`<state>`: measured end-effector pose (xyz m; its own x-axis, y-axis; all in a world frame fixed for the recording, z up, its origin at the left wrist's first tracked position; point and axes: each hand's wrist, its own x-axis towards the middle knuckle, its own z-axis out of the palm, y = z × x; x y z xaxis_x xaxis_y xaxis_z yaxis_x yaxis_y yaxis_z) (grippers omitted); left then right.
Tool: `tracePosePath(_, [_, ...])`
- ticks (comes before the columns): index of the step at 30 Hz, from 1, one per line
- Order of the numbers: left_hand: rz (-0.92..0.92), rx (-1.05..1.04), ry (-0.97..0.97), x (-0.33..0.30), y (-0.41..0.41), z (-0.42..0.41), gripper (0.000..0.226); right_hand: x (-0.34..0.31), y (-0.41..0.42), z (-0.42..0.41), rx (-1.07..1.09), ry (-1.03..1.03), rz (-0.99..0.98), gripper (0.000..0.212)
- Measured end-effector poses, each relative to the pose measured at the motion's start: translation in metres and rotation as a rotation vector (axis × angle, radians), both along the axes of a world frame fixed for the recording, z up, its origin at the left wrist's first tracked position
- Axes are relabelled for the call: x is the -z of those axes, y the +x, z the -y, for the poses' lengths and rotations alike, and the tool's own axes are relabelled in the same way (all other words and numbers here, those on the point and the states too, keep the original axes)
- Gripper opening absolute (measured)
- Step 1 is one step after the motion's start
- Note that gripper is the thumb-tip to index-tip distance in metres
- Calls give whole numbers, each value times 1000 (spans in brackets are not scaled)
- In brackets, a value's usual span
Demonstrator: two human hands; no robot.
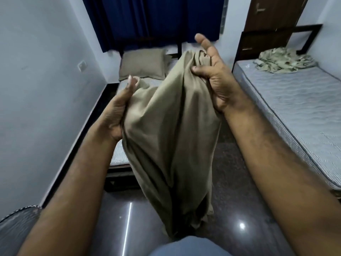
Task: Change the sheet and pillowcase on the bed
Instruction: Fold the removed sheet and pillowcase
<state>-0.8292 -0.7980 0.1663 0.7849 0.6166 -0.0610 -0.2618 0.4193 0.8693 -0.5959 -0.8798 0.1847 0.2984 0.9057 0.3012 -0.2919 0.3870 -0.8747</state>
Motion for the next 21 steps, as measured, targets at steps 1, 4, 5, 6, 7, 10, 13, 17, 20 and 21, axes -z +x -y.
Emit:
tracePosePath(1, [19, 36, -7, 0, -2, 3, 36, -2, -1, 0, -20, 16, -25, 69])
tracePosePath(4, [69, 48, 9, -5, -7, 11, 12, -4, 3, -4, -1, -30, -109, 63])
tracePosePath(5, [98, 39, -15, -7, -7, 14, 19, -2, 5, -3, 11, -78, -62, 61])
tracePosePath(6, [111, 29, -26, -9, -7, 18, 23, 3, 8, -3, 6, -111, -4, 59])
tracePosePath(7, [124, 3, -29, -9, -8, 17, 22, 7, 10, 0, -4, -145, 55, 58])
tracePosePath(10, [151, -56, -30, -11, -10, 19, 30, 20, 17, 2, 65, -253, 333, 58])
tracePosePath(13, [141, -89, -34, -9, -8, 19, 43, 31, 16, 5, 154, -336, 646, 49])
tracePosePath(17, [139, -115, -29, -9, -3, 24, 26, 54, 12, 8, 139, -352, 538, 51])
tracePosePath(20, [238, -130, -25, -8, 4, 21, 9, 56, 4, 13, 60, -287, -37, 42])
tracePosePath(21, [285, -115, -35, -10, 5, 22, 6, 55, 1, 15, 39, -294, -204, 31])
